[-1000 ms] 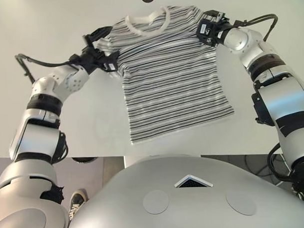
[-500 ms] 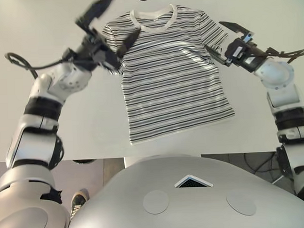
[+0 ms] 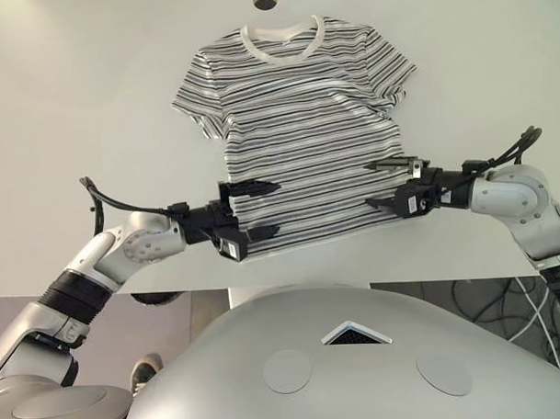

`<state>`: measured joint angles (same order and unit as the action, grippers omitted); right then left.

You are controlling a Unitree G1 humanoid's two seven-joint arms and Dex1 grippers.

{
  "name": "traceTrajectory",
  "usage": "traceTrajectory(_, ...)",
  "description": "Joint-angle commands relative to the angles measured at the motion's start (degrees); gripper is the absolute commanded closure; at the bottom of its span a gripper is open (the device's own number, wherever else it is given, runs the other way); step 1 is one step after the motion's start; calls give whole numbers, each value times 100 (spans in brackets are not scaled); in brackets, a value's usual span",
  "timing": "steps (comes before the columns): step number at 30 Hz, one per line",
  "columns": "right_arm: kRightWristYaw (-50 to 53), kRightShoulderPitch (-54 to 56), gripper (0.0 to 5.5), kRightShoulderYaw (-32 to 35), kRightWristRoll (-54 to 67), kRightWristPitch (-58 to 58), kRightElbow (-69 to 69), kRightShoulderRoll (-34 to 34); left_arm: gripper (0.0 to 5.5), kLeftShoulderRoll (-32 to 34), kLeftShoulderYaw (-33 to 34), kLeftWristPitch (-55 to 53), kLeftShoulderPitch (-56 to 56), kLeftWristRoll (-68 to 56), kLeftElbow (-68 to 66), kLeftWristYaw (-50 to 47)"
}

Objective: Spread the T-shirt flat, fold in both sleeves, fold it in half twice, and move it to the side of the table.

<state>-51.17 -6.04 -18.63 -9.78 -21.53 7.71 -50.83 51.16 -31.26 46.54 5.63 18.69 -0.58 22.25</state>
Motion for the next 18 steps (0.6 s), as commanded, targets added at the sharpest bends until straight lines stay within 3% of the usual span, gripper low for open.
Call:
traceTrajectory(1, -575, -441, 207, -525, -480, 239, 103, -342, 80, 310, 258, -145, 121, 55, -162, 396)
traceTrajectory(7, -705, -945, 207, -527, 117, 594, 1196, -549, 80, 1050, 701, -322, 771, -1663, 712, 1197)
traceTrajectory(13, -652, -1113, 207, -365, 240, 792, 1615, -606, 80, 1609, 939, -521, 1605, -2305, 1207, 1899)
traceTrajectory(16, -504, -1032, 207, -217, 213, 791, 1502, -531, 80, 1674, 1148, -608, 1845, -2374, 1325, 2062)
traceTrajectory(18, -272, -853, 207, 93, 552, 829, 1447, -308, 80, 1263, 1478, -686, 1615, -2647, 1345, 1819)
